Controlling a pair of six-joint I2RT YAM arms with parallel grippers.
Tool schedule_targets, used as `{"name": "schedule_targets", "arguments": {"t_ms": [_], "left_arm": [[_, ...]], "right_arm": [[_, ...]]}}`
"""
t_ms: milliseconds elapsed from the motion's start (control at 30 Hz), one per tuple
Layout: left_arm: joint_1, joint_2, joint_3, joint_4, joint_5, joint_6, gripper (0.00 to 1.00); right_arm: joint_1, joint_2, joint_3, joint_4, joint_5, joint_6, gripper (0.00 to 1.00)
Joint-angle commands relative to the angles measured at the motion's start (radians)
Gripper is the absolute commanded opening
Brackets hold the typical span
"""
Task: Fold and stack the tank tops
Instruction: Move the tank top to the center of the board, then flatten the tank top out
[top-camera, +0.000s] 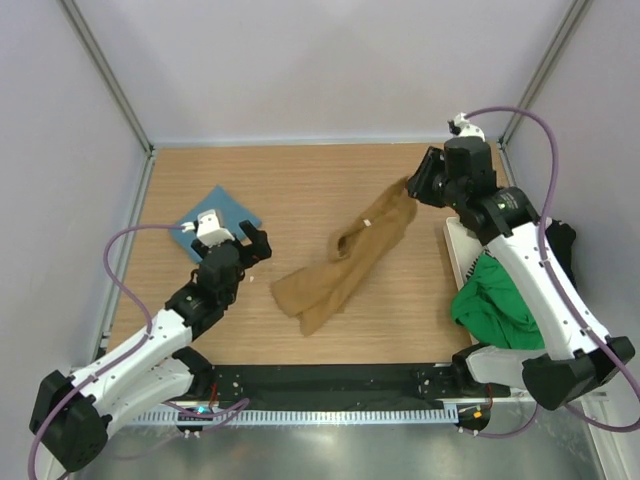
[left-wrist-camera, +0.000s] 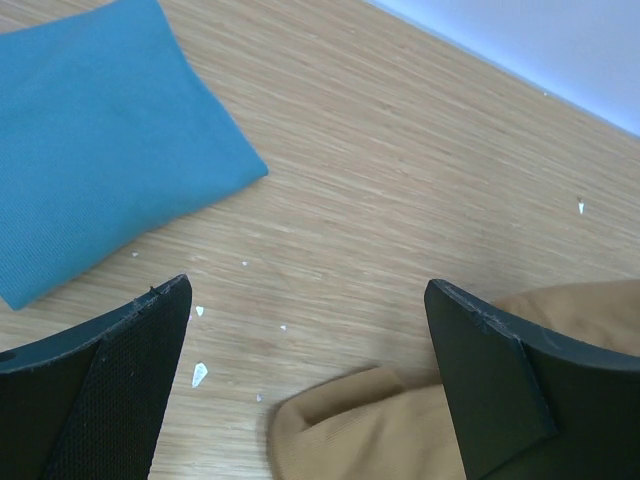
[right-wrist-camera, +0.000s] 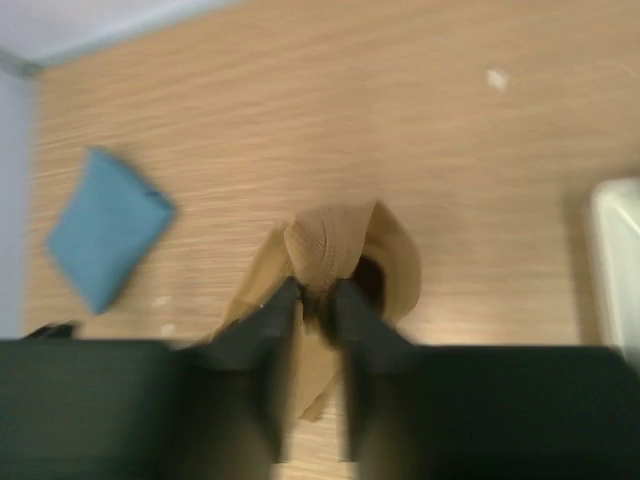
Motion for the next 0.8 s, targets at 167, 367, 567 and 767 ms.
{"name": "schedule_targets", "arguments": {"t_ms": [167,367,567,767], "left_arm": [[0.000,0.073,0.024,0.026,-0.021,-0.018,1.00],[0.005,0.159,0.015,0.054,0.015,-0.071,0.99],[0.005,0.236,0.058,0.073,0.096,-0.023,1.00],[0.006,0.268,0.072,0.082,0.131,-0.020,1.00]], "right_arm": [[0.010,-0.075,-0.319,0.140,0.021,-0.153,0.62],[0.192,0.115,-0.350,0.092,0.115,-0.155,0.58],[0.238,0.216,-0.431,0.202,0.131,-0.132,0.69],[0.259,0.331,-0.391,0.203,0.099,-0.184,0.59]]}}
